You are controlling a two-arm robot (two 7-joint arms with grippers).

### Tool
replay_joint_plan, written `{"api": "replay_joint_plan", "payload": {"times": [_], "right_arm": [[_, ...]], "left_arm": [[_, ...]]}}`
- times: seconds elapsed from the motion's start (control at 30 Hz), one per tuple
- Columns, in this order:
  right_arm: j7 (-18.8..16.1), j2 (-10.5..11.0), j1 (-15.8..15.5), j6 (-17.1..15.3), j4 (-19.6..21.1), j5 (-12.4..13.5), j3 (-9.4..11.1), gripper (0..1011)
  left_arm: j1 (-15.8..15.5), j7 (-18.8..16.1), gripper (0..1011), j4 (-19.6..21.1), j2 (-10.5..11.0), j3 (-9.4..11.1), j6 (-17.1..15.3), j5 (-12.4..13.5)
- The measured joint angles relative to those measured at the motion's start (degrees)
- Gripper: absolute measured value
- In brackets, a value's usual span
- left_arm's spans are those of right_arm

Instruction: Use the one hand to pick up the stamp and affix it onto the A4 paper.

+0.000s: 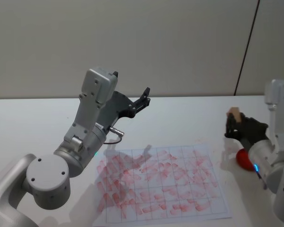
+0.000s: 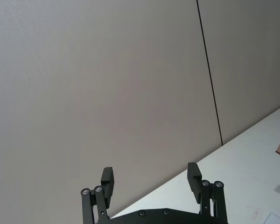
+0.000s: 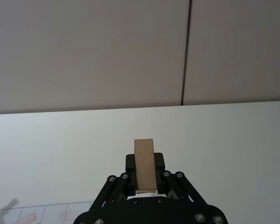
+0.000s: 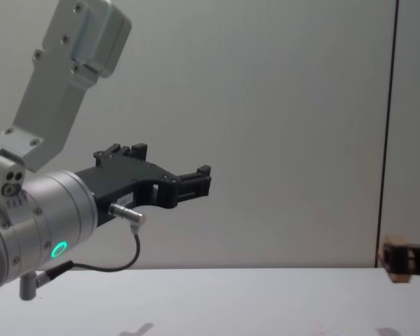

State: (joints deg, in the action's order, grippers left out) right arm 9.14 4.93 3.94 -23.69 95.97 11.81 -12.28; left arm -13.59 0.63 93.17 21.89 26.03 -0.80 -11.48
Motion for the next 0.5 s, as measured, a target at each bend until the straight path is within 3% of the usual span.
{"api": "replay_joint_plan", "payload": {"times": [0.23,0.5], "right_arm": [[-4.5,-0.5,1.4,-2.6,-0.8,-1.0,-0.7,217],[-10.1,-1.6,3.7,-7.7,-2.8,-2.4,-2.0,217]], "left_arm": [[0.0,0.0,1001,0.0,0.0,0.0,0.0,0.0],[0.0,0.0,1001,0.0,0.0,0.0,0.0,0.0]]}}
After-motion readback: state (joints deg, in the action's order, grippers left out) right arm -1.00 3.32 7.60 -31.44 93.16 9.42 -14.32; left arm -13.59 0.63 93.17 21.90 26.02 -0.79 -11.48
